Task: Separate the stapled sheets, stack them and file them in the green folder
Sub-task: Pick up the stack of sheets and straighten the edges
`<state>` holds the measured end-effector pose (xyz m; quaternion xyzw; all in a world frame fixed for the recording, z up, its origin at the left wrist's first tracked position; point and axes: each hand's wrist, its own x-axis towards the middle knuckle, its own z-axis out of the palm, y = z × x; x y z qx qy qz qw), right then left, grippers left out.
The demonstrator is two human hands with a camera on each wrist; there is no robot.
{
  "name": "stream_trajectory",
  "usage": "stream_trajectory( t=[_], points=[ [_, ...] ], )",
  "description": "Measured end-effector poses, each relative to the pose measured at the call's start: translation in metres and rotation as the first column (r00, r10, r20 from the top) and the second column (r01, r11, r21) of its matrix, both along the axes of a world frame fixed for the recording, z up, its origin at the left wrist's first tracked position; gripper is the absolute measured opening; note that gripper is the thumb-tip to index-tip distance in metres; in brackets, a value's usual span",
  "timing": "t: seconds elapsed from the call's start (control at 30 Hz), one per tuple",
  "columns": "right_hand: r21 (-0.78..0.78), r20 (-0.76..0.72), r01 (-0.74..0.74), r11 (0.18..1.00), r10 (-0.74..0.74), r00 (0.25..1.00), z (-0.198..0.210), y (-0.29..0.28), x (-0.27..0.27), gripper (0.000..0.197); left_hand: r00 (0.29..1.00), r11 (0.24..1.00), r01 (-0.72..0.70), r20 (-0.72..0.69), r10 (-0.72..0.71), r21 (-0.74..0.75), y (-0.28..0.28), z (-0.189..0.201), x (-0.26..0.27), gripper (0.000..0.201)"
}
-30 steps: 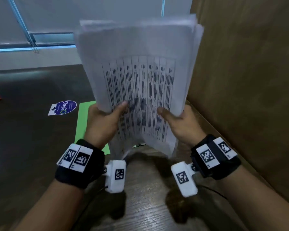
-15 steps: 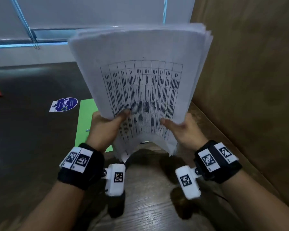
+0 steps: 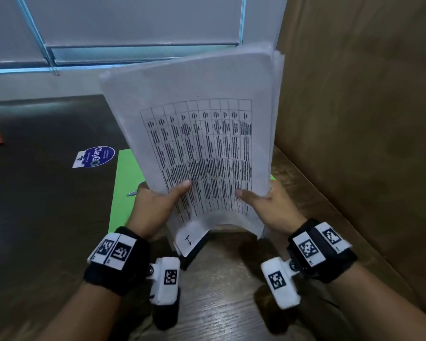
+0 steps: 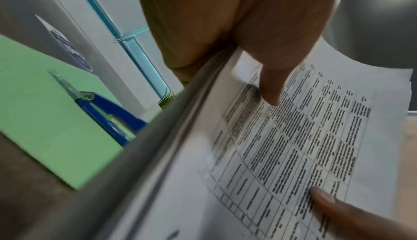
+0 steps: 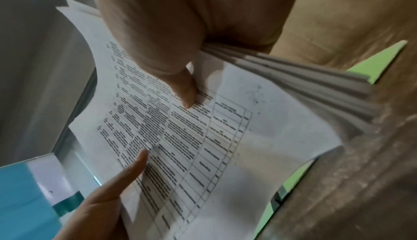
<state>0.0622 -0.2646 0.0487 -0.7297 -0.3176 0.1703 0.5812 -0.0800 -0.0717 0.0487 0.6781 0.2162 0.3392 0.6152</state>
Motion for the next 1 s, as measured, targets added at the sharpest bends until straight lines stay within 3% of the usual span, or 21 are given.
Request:
stream_trajectory(
  t=[0.17, 0.3, 0.37, 0.43, 0.5, 0.6, 0.67, 0.7, 0.77, 0.87, 0.93, 1.0],
  points=[
    [0.085, 0.002, -0.074, 0.994, 0.074, 0.997, 0.017, -0.007, -0.003, 0.024, 0.995, 0.997, 0.070, 0.073, -0.067, -0.042, 0.001, 0.015, -0.010, 0.020],
    [0.145, 0.035, -0.055, 0.988, 0.051, 0.998, 0.067, -0.011, 0.004, 0.023, 0.989, 0.994, 0.108, 0.094, -0.111, 0.032, 0.006, 0.030, -0.005, 0.020],
    [0.253, 0.031, -0.023, 0.967, 0.016, 0.999, 0.099, -0.013, 0.007, 0.020, 0.990, 0.991, 0.103, 0.090, -0.111, 0.091, 0.006, 0.036, -0.001, 0.015],
    [0.324, 0.117, -0.025, 0.946, -0.014, 0.993, 0.132, -0.016, 0.009, 0.022, 0.992, 0.983, 0.093, 0.067, -0.105, 0.159, 0.007, 0.041, 0.003, 0.011],
    [0.241, 0.355, -0.062, 0.969, -0.029, 0.934, 0.162, -0.019, 0.009, 0.026, 0.993, 0.971, 0.101, 0.035, -0.111, 0.215, 0.005, 0.048, 0.004, 0.016],
    [-0.120, 0.669, -0.063, 0.991, 0.128, 0.732, 0.196, -0.022, 0.007, 0.031, 0.992, 0.958, 0.119, -0.005, -0.122, 0.261, -0.003, 0.059, 0.008, 0.028],
    [-0.377, 0.729, 0.014, 0.926, 0.287, 0.621, 0.206, -0.019, 0.007, 0.025, 0.990, 0.923, 0.130, 0.008, -0.142, 0.363, -0.011, 0.066, 0.012, 0.036],
    [-0.461, 0.720, 0.045, 0.886, 0.343, 0.603, 0.206, -0.016, 0.005, 0.019, 0.986, 0.892, 0.145, 0.012, -0.166, 0.429, -0.017, 0.071, 0.013, 0.037],
    [-0.511, 0.681, 0.024, 0.859, 0.388, 0.621, 0.200, -0.011, 0.007, 0.012, 0.982, 0.842, 0.163, -0.003, -0.189, 0.515, -0.021, 0.076, 0.016, 0.030],
    [-0.414, 0.621, -0.082, 0.907, 0.347, 0.703, 0.187, -0.024, 0.019, 0.031, 0.995, 0.843, 0.085, -0.003, -0.098, 0.530, -0.005, 0.075, 0.006, 0.016],
    [-0.269, 0.537, -0.086, 0.959, 0.224, 0.813, 0.175, -0.044, 0.031, 0.029, 0.998, 0.830, -0.054, 0.002, 0.064, 0.556, 0.018, 0.064, -0.006, 0.022],
    [-0.105, 0.355, -0.064, 0.992, 0.098, 0.930, 0.157, -0.061, 0.042, 0.024, 0.979, 0.884, -0.191, 0.014, 0.205, 0.428, 0.038, 0.047, -0.015, 0.030]
  ],
)
